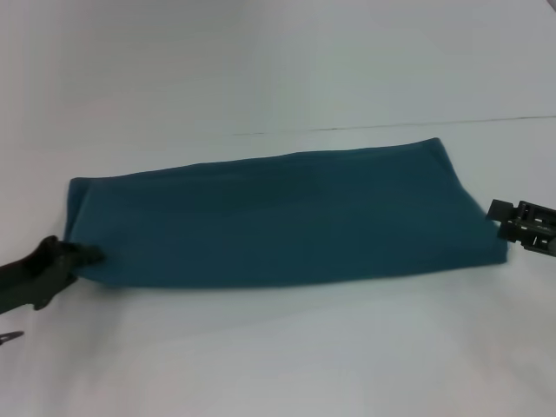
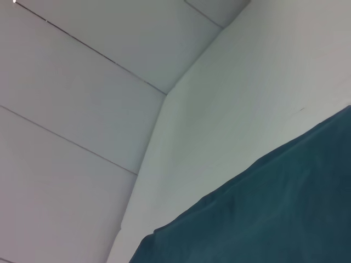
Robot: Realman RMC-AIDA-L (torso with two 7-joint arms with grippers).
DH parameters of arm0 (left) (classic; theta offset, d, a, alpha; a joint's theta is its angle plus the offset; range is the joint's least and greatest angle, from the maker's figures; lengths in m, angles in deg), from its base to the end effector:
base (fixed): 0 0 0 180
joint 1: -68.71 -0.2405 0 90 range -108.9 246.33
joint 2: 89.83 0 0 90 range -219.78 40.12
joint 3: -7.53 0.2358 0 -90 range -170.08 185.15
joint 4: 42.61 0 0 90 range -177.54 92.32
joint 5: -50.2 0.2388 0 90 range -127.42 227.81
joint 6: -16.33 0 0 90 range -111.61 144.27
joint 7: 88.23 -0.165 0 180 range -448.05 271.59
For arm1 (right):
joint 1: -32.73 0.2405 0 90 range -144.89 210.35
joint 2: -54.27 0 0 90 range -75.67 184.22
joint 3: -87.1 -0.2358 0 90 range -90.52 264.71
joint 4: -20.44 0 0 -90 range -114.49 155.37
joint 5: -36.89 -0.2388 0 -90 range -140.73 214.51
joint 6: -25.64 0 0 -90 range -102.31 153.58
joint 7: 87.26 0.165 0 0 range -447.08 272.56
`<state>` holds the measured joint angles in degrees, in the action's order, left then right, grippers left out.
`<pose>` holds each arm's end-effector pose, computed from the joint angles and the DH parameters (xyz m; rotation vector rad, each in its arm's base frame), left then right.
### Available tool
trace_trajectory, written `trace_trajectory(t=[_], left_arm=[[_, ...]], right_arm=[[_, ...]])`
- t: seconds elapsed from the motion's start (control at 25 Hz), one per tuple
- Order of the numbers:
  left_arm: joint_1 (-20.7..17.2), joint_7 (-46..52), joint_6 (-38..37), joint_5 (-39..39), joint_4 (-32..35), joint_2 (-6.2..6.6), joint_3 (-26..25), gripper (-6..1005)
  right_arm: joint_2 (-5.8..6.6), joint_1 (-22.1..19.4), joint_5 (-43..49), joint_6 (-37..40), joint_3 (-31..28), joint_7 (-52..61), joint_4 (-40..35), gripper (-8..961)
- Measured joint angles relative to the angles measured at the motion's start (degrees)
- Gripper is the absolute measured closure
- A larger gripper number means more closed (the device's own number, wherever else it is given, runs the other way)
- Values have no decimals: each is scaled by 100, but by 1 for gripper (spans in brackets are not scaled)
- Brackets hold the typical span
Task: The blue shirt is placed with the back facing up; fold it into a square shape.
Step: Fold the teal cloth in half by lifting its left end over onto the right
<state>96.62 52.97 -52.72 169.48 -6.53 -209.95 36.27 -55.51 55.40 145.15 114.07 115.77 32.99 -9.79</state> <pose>-0.3330 0.3721 0.0100 -1.6434 -2.0654 -0.8914 0.3404 0.3316 0.0743 -2.0187 1.7309 1.0324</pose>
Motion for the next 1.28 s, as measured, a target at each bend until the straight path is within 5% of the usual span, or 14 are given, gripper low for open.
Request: trace_trajectory(t=[0.4, 0.76, 1.28], left_arm=[[-152, 33, -21, 480, 464, 148, -42, 955], [-189, 50, -14, 1345, 764, 251, -691, 954], [-215, 115, 86, 1552, 971, 244, -829, 955]], right_arm=[[-71, 17, 8, -77, -38, 46, 87, 128], [-78, -3, 26, -154, -29, 12, 201, 128], [-69, -1, 29, -187, 7, 6, 202, 129]])
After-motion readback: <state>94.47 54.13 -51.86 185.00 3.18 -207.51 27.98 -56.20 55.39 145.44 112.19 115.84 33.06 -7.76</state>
